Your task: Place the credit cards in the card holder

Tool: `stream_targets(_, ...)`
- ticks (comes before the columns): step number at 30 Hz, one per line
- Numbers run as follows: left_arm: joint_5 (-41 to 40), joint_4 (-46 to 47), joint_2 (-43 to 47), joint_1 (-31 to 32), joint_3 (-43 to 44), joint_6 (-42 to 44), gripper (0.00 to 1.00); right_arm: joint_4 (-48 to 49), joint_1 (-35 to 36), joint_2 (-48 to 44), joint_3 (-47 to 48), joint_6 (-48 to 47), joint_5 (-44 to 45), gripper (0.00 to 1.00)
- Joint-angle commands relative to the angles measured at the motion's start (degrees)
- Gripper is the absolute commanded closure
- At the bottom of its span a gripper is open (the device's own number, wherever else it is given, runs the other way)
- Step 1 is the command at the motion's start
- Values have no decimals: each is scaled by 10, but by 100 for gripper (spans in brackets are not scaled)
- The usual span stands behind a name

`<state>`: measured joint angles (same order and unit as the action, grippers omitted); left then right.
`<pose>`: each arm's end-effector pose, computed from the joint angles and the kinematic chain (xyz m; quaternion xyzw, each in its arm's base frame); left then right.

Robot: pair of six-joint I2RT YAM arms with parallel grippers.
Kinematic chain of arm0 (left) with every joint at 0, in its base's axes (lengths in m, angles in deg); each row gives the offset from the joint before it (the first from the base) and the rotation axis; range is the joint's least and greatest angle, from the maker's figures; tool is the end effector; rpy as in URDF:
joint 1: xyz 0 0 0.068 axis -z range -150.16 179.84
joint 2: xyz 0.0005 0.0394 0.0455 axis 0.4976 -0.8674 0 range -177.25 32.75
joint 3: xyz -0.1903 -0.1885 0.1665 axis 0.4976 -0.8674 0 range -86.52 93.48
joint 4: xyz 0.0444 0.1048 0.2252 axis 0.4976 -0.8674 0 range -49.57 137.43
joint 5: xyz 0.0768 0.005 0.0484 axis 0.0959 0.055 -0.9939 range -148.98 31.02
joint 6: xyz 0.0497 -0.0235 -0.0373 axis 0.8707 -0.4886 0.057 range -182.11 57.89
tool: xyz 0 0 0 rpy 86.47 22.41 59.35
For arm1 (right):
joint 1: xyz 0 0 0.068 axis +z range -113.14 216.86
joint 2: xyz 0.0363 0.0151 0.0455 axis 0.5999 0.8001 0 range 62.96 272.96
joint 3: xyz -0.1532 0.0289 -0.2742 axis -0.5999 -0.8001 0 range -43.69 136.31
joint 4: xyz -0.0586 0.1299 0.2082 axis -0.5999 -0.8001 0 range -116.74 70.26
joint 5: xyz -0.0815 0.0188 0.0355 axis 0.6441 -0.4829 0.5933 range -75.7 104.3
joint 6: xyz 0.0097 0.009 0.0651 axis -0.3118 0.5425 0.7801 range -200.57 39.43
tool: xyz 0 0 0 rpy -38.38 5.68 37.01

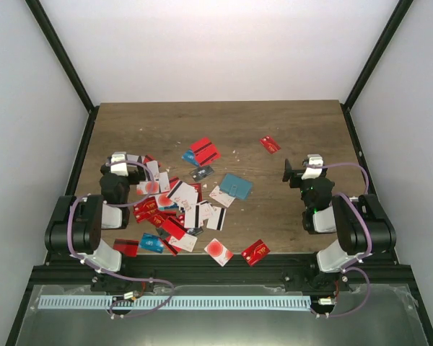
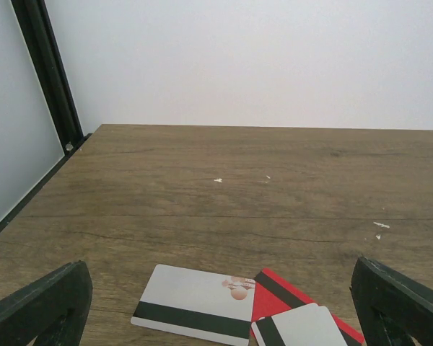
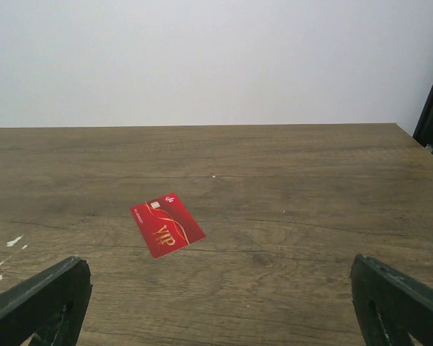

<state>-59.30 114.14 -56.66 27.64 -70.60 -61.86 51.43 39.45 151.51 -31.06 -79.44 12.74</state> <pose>0.2668 0.0106 0.1978 -0.0146 0.7475 0.0162 0.6639 0.2533 0.0129 0.1971 -0.0186 0.7356 0.0320 0.6764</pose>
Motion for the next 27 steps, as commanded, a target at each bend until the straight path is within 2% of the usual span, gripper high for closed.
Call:
stream_targets(1,8,7,0,2,2,5,0,12,-9,-1,10,2,-3,0)
stream_targets(13,8,6,0,3,2,5,0,11,-7,-5,10,-1,1,0)
stream_targets(16,7,4,-1,1,5,5,0,-64,3,-45,31,-7,14,0)
stream_targets(19,-6,-16,33,2,4,0,0,-286,9,-121,128,19,12,0)
stream_targets(21,-16,-110,83,3,26,-7,0,-393,9,-145,201,54,-14,0)
stream_targets(25,-63,-411,197,3,154,-73,0,-561,8,-152,325,192,-7,0)
stream_targets(27,-87,-556,221,2,220,-130,0,-616,9,-136,370,206,-42,0)
